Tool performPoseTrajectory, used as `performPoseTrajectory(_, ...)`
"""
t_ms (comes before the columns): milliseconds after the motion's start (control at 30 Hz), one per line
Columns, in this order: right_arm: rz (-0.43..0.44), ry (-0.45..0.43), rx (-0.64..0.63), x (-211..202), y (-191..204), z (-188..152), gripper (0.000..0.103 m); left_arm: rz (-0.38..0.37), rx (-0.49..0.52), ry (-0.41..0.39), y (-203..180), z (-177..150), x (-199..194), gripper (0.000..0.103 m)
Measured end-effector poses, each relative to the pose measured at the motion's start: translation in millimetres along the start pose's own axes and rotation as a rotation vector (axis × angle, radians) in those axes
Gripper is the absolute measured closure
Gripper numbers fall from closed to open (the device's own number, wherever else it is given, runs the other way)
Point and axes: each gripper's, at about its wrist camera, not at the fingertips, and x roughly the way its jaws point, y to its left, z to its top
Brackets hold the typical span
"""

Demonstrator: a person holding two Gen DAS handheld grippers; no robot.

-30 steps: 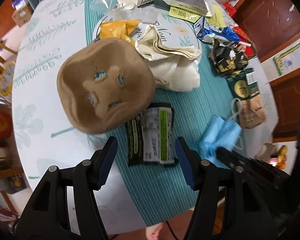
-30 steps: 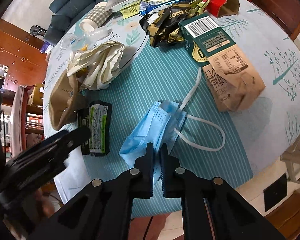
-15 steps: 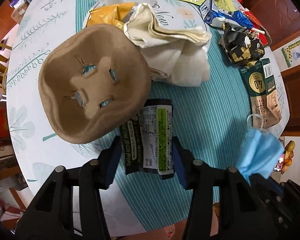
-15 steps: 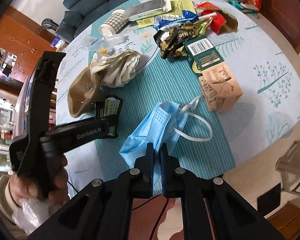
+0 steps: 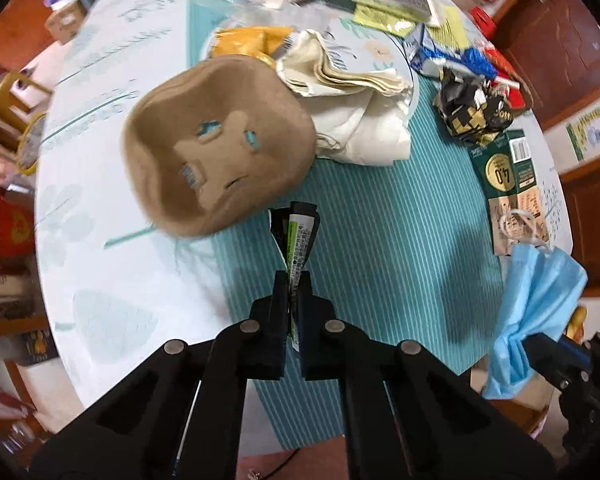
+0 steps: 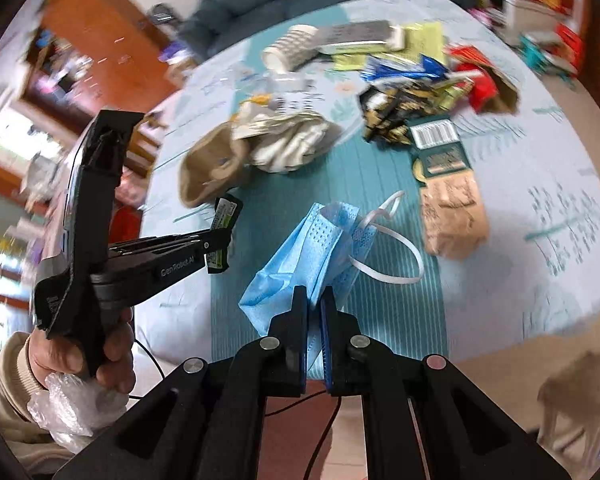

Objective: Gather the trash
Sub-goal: 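Carry the wrapper and mask to the black bin and open both tools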

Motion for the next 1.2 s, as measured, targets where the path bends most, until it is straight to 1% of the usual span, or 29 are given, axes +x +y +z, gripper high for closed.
performPoseTrajectory(100, 0.056, -0.024, -0.111, -9, -8, -9, 0.097, 0.023, -0.07, -0.057, -4, -22, -20, 0.102)
performPoseTrajectory(133, 0.066, -0.028, -0.13, -11, -10, -11, 0.097, 0.029, -0.095, -0.074, -7, -28, -26, 0.102)
performPoseTrajectory(233, 0.138, -0.05, -0.204, -28, -25, -25, 0.097, 0.037, -0.181, -0.114, -27, -59, -49, 0.102)
performPoseTrajectory(267, 0.164, -0.058, -0.231, -36, -33, -33, 0.097, 0.041, -0.193, -0.127, -31, -64, -53, 0.102)
performPoseTrajectory(333, 0.205, -0.055, -0.259, -45, -45, -45, 0.097, 0.07, -0.218, -0.16, -53, -83, -68, 0.102)
performPoseTrajectory(400, 0.224, -0.045, -0.286, -52, -56, -59, 0.097, 0.09, -0.244, -0.18, -75, -104, -80, 0.102)
performPoseTrajectory(467, 0.22, -0.042, -0.331, -58, -68, -76, 0.097, 0.082, -0.262, -0.174, -92, -124, -84, 0.102)
performPoseTrajectory(567, 0.211, -0.048, -0.344, -60, -87, -98, 0.097, 0.07, -0.224, -0.158, -121, -152, -78, 0.102)
performPoseTrajectory(667, 0.184, -0.047, -0.272, -47, -115, -123, 0.097, 0.066, -0.151, -0.13, -139, -175, -56, 0.102)
performPoseTrajectory(767, 0.153, -0.03, -0.192, -19, -140, -145, 0.097, 0.045, -0.133, -0.087, -144, -187, -26, 0.102)
performPoseTrajectory(800, 0.152, -0.007, -0.151, -4, -151, -155, 0.097, 0.04, -0.126, -0.074, -146, -193, -14, 0.102)
performPoseTrajectory(867, 0.122, 0.038, -0.098, 30, -171, -176, 0.097, 0.042, -0.103, -0.059, -148, -202, 9, 0.102)
performPoseTrajectory(933, 0.106, 0.071, -0.063, 58, -185, -191, 0.097, 0.033, -0.087, -0.039, -151, -213, 34, 0.102)
performPoseTrajectory(967, 0.09, 0.096, -0.043, 79, -195, -204, 0.097, 0.034, -0.077, -0.026, -153, -221, 50, 0.101)
performPoseTrajectory(1067, 0.072, 0.138, -0.01, 118, -215, -230, 0.097, 0.037, -0.061, 0.006, -157, -235, 90, 0.101)
performPoseTrajectory(1133, 0.068, 0.167, 0.019, 148, -230, -248, 0.097, 0.043, -0.049, 0.009, -160, -243, 118, 0.101)
performPoseTrajectory(1200, 0.057, 0.179, 0.024, 174, -242, -261, 0.097, 0.057, -0.022, -0.006, -165, -252, 145, 0.101)
